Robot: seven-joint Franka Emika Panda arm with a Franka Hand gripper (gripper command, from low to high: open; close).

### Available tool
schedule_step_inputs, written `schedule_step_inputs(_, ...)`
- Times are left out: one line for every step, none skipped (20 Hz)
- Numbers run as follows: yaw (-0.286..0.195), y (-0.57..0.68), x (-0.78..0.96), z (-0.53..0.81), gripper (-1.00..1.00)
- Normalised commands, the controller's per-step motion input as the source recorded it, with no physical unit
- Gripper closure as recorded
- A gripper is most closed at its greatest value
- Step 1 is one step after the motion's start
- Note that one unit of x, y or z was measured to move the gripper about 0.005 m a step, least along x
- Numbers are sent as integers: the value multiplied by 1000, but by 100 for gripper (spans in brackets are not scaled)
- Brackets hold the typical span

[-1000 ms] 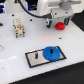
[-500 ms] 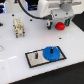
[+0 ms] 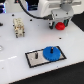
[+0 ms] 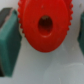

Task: Insert the blue gear onto the right peg, followed by the red gear

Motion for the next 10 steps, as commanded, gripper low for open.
schedule_step_inputs(0,129,117,226,100)
schedule_step_inputs(0,100,183,329,100)
schedule_step_inputs(0,77,217,397,100)
schedule_step_inputs(0,0,237,440,100)
schedule_step_inputs(0,0,274,494,100)
schedule_step_inputs(0,0,383,486,100)
schedule_step_inputs(0,0,403,526,100)
schedule_step_inputs(0,0,457,534,100)
schedule_step_inputs(0,-29,477,500,100)
schedule_step_inputs(0,-91,497,477,100)
